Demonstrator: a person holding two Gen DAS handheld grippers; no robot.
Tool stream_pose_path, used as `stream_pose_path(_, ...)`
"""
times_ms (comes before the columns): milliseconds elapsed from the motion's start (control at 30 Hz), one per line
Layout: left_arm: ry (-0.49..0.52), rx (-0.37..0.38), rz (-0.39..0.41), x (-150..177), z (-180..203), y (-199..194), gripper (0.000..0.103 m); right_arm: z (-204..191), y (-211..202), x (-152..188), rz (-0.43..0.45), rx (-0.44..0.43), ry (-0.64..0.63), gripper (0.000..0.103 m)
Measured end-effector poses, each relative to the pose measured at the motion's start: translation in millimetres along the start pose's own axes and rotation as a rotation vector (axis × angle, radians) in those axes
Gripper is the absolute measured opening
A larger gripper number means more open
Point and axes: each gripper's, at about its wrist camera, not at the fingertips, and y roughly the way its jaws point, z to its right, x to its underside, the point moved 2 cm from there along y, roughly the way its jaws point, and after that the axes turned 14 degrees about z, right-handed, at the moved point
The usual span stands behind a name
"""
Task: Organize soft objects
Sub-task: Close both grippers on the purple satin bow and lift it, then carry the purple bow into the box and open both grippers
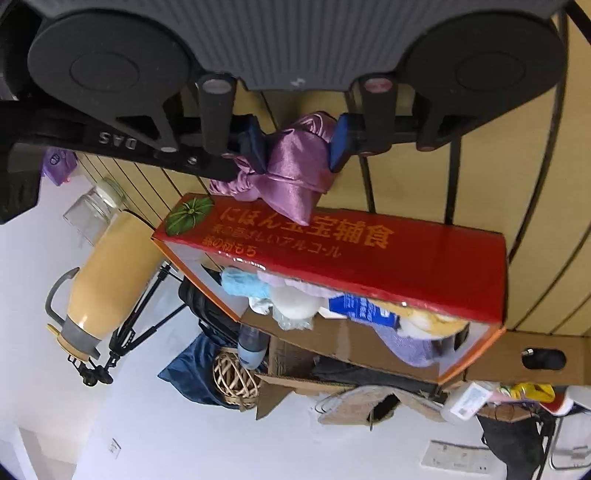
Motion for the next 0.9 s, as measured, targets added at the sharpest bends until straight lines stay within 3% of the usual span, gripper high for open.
stream_pose_path(267,0.048,0.005,0.022,-3,12,-6,0.021,-8,-9,2,0.017,-0.008,-0.036,0.01)
stream_pose_path(433,0.184,0.01,0.164,0,56,-66,0.021,-37,-71,0,0.122,-0.01,-0.138,0.01)
stream_pose_path(633,0.118,0.051,0.219,18,80,-137,0.021,-58,-146,8,0.185,-0.035,-0.134,0.01)
stream_pose_path(900,0.12,0.063,0.246,-7,80,-133,0.021,-66,-145,-13,0.211,-0.048,-0.13,0.01)
